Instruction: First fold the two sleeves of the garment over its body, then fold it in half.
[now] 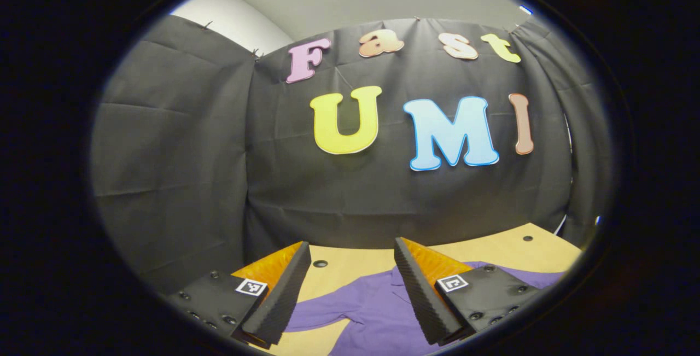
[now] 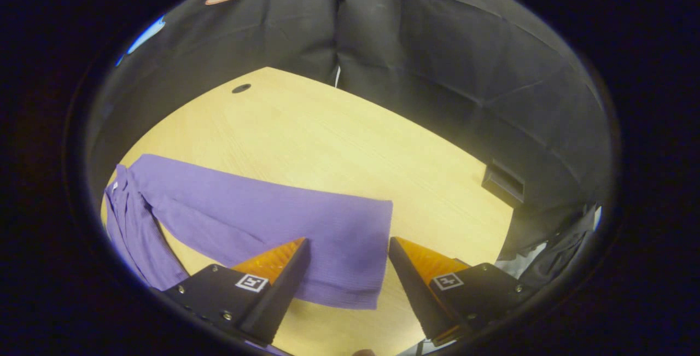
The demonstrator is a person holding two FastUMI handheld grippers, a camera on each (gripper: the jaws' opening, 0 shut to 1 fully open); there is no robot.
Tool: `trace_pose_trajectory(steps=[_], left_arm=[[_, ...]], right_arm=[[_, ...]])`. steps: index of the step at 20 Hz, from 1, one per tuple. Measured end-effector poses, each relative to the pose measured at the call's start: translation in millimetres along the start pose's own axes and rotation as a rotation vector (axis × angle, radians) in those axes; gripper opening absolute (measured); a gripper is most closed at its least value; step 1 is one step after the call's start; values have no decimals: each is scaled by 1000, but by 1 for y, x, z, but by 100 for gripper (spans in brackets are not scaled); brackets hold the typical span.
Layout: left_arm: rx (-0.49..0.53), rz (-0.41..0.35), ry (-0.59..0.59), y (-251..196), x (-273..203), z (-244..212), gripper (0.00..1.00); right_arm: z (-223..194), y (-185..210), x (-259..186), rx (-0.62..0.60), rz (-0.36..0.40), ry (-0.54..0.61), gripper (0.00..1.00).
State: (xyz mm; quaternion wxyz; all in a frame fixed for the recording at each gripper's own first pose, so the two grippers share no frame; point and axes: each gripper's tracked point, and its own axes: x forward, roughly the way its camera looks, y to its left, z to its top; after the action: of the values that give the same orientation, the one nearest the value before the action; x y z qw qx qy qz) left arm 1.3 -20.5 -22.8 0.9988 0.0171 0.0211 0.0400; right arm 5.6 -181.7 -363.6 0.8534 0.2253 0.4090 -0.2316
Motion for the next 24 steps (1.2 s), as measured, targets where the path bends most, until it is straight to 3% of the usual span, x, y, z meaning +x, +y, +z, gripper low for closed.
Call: trace_pose_trajectory(steps=[5,6,7,9,11,13,15,16,19,21,24], left_arm=[[4,8,-11,8,-6,1,99],[2,8,-13,8,-7,1,99],[1,8,-12,10,-9,0,99],[-2,10,-9,12,-11,-2,99],[-6,14,-8,15,-13,-3,99],[-4,19,-9,19,-18,-4,99],[-6,27,-12,24,-18,-4,99],[-7,27,-11,25,-19,-4,99],[-12,31,-13,29,-23,-5,99],[-8,35,-13,32,-24,-4,99],[-2,38,-21,35,-25,0,99]], right_arm=[[-8,6,4,25,36,27,96],[-5,8,3,17,37,26,86],[-4,11,3,13,53,24,86],[-6,10,4,16,51,31,61],[-1,14,7,1,81,24,58],[-4,15,6,49,78,28,19],[2,17,1,71,83,17,19],[4,18,3,75,84,10,7],[7,18,6,91,96,-9,7],[14,22,3,129,125,-23,1],[43,40,-17,168,232,-101,2]])
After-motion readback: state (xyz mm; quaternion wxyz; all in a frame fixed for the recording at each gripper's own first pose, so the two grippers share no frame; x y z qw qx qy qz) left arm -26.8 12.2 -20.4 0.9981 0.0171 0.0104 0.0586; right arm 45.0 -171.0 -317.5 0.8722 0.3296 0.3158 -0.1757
